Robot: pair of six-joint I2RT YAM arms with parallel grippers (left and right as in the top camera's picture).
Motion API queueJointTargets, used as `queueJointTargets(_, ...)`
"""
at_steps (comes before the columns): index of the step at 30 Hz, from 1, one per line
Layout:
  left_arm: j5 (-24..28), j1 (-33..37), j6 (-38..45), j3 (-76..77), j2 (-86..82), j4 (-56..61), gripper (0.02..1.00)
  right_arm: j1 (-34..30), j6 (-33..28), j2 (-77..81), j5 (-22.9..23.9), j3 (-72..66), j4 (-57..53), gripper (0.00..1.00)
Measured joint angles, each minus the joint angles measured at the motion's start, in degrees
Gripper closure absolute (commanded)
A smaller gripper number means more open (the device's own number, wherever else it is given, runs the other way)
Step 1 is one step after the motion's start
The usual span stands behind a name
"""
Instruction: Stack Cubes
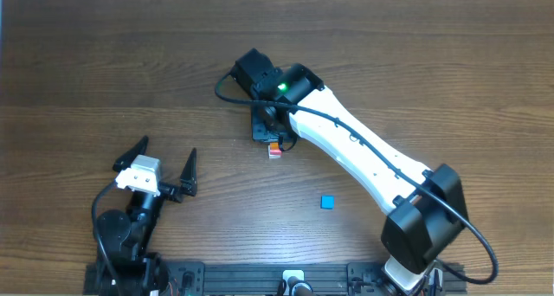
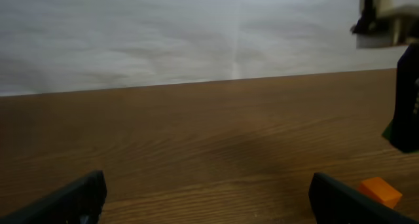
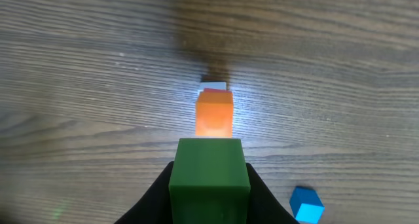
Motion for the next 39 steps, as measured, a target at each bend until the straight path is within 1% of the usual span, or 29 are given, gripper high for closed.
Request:
queueJointTargets(18,0.00,0.00,0.00,0.00,0.00,0.00,0.018,0.83,2.80,4.44,0.00,0.04,-0.90,0.991)
queueJointTargets(39,0.00,0.00,0.00,0.00,0.00,0.00,0.020,0.81,3.02,6.93,0.00,0.04,0.85,0.989)
